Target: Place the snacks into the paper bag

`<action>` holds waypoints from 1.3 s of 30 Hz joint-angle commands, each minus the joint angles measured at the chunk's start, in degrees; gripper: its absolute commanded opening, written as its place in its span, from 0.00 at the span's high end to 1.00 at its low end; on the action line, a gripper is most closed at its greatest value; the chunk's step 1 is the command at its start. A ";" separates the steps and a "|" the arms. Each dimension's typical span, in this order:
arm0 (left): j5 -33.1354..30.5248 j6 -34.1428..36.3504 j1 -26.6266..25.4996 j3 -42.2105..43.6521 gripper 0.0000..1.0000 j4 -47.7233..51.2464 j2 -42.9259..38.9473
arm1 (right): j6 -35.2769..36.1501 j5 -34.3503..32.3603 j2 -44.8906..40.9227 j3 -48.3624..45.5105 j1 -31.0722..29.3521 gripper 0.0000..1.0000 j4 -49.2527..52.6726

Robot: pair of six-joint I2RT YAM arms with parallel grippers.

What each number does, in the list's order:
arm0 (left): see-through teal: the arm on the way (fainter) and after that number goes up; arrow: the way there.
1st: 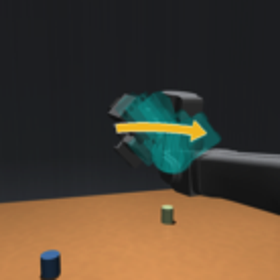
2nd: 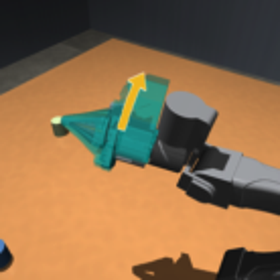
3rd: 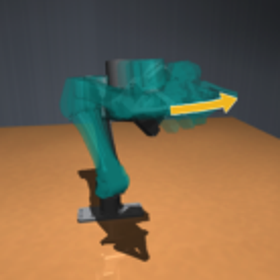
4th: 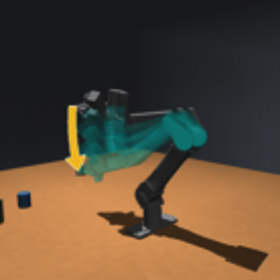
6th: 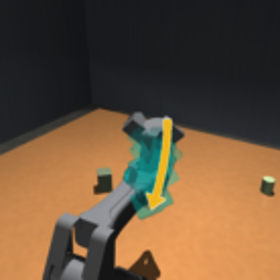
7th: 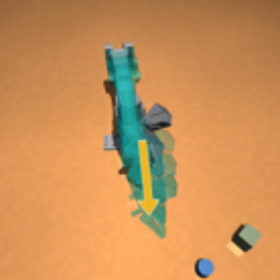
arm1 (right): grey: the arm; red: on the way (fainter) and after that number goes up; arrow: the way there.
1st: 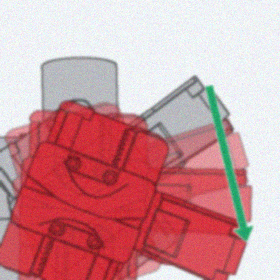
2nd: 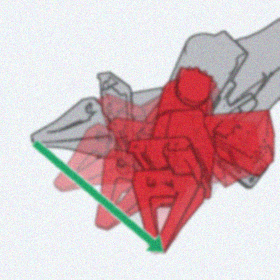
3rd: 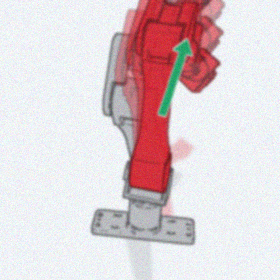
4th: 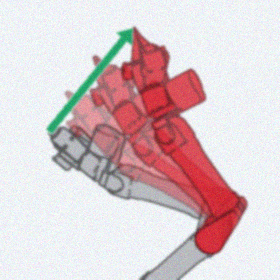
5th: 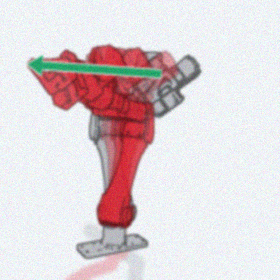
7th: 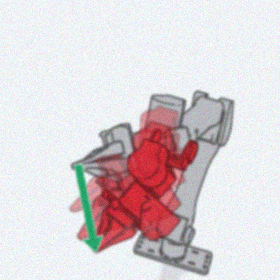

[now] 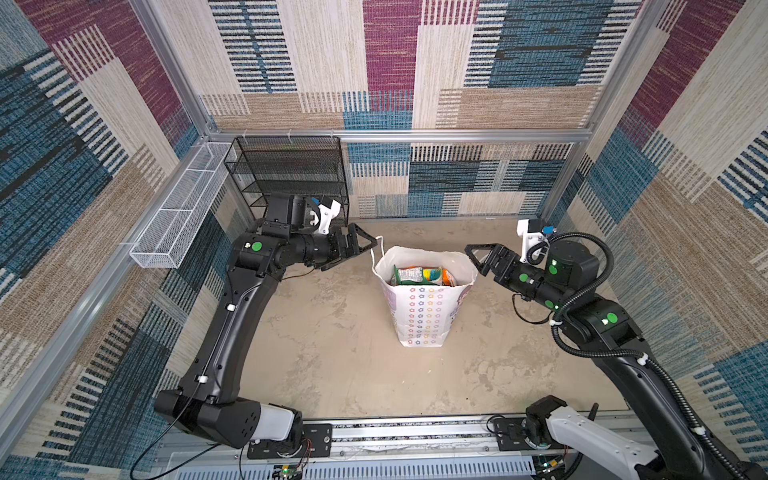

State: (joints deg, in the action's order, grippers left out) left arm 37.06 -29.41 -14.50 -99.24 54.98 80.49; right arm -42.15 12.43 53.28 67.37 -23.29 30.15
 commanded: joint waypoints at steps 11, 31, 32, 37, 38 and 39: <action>-13.24 -0.28 1.76 13.24 0.01 -12.20 -18.16 | 15.70 -20.30 -2.18 16.12 -0.05 0.00 6.65; -48.23 -4.26 1.76 47.58 0.01 -17.20 -40.13 | 29.71 -39.35 -8.51 -20.11 3.75 0.00 -29.34; -48.35 -5.90 1.76 49.45 0.01 -18.53 -40.22 | 28.65 -37.63 -8.30 -22.13 5.92 0.00 -30.79; -48.84 -6.85 1.76 55.21 0.01 -26.51 -39.34 | 23.82 -22.89 -5.50 -26.78 19.64 0.00 -34.85; -49.44 -6.13 1.76 54.98 0.01 -26.90 -38.15 | 22.98 -20.17 -4.56 -27.23 22.52 0.00 -35.70; -50.03 -5.40 1.76 54.75 0.01 -27.39 -36.89 | 22.48 -17.68 -3.40 -27.74 25.12 0.00 -36.79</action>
State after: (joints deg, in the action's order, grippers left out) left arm -10.35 -34.52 -12.78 -44.45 34.26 41.91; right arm -16.75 -14.63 48.40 40.49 -2.50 0.47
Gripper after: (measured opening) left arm 0.993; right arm 0.996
